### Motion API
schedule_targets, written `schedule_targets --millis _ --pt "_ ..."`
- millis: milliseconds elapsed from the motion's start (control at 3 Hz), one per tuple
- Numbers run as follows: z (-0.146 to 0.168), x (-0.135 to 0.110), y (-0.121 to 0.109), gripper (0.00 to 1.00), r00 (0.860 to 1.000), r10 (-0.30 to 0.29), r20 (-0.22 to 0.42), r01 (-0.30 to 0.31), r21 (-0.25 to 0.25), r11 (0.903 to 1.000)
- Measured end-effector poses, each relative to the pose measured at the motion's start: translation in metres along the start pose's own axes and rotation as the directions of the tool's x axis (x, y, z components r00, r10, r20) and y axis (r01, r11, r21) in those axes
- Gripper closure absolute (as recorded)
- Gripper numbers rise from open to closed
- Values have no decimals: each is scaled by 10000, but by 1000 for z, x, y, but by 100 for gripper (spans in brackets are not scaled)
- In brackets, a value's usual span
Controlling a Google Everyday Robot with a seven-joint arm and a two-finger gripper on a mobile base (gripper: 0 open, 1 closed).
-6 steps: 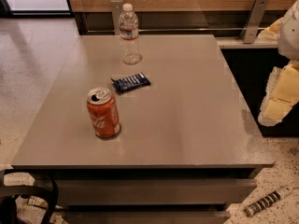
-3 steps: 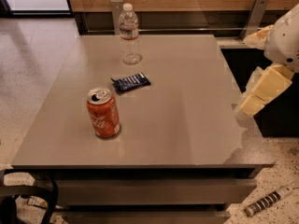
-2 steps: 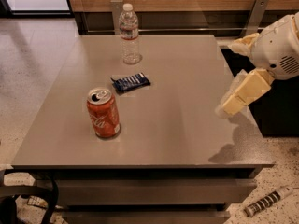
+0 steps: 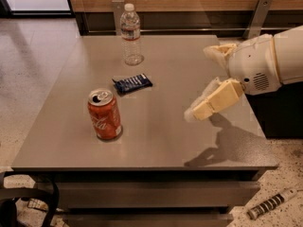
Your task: Move coke can near water bottle
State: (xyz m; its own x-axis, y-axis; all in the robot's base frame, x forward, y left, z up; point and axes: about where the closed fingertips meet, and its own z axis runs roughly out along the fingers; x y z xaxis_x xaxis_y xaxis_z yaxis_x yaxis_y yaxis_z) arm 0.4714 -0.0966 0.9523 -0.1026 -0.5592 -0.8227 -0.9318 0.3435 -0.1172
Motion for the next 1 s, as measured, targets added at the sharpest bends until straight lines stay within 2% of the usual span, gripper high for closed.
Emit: schedule_targets --millis 333,667,1000 --pt "25 -12 8 0 9946 147 1028 -145 -25 9999" --pt "25 -12 8 0 9946 146 1028 -144 -25 9999" --pt "39 -16 9 0 9889 52 1485 -20 -214 9998"
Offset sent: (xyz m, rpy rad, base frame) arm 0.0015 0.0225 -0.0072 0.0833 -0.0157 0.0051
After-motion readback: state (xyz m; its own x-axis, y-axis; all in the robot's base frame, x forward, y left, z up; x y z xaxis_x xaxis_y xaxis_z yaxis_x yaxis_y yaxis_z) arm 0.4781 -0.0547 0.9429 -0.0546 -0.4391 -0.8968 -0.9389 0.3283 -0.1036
